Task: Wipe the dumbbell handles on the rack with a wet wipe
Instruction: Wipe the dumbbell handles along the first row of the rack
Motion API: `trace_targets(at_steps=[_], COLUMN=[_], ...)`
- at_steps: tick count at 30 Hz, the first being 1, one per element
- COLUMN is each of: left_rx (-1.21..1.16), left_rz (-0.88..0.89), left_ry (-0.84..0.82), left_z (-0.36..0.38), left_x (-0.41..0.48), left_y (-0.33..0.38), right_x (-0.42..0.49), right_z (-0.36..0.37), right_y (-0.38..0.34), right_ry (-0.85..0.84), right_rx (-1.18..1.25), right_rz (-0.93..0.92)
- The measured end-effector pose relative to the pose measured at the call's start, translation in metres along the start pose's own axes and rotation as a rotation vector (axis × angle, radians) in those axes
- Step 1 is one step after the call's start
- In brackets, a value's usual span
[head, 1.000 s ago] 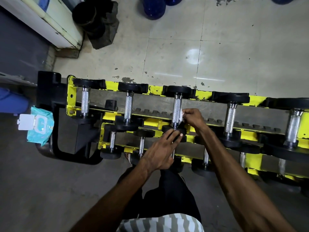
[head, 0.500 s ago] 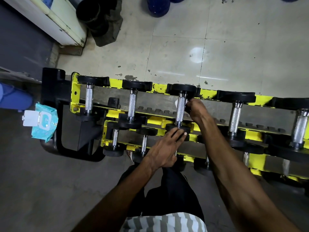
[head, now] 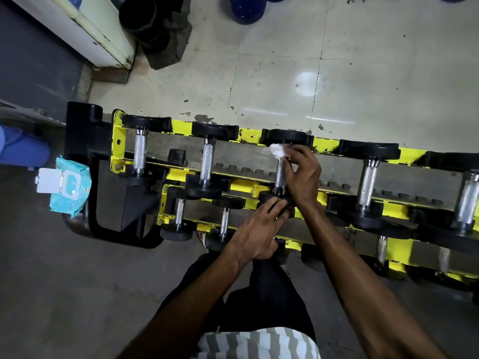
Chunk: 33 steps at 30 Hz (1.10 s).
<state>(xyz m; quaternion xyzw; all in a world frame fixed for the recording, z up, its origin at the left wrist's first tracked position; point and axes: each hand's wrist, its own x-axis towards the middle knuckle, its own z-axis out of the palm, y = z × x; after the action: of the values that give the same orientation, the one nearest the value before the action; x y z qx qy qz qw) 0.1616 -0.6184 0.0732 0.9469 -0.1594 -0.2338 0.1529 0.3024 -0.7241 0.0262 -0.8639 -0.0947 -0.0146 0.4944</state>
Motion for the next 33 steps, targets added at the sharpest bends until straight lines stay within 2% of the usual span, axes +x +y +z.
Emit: trace_targets(at_steps=[3,5,9,12,15,20,23,27,33], left_rx=[0.018,0.035,0.093,0.060,0.016,0.063,0.063,0.045,0.063], left_rz=[-0.005,-0.002,0.013,0.007,0.024,0.038,0.039,0.057,0.037], left_ry=[-0.003,-0.006,-0.005,-0.017,0.010,0.034,0.023,0.010,0.001], left_z=[-0.001,-0.001,-0.002,-0.001,-0.002,-0.008,-0.009,-0.005,-0.001], left_x=[0.001,0.001,0.002,0.001,0.002,-0.001,-0.002,0.000,-0.001], left_y=[0.001,0.001,0.001,0.001,0.000,0.000,-0.001,-0.004,-0.005], right_x=[0.007,0.013,0.033,0.046,0.050,0.045,0.042,0.043,0.023], right_z=[-0.004,-0.006,-0.006,-0.007,0.000,0.008,0.002,-0.004,-0.019], right_y=[-0.002,-0.008,-0.022,-0.033,-0.044,-0.061,-0.058,-0.031,-0.001], right_ry=[-0.171,-0.323,-0.597,-0.685,-0.761,-1.055,-1.178,-1.255,-0.983], right_rx=[-0.458,-0.695,-0.916,-1.062,-1.132,-1.289,-1.207,-0.875,-0.383], right_rz=[-0.230,-0.306,-0.417,-0.479,-0.467,-0.550,-0.577,-0.387,-0.193])
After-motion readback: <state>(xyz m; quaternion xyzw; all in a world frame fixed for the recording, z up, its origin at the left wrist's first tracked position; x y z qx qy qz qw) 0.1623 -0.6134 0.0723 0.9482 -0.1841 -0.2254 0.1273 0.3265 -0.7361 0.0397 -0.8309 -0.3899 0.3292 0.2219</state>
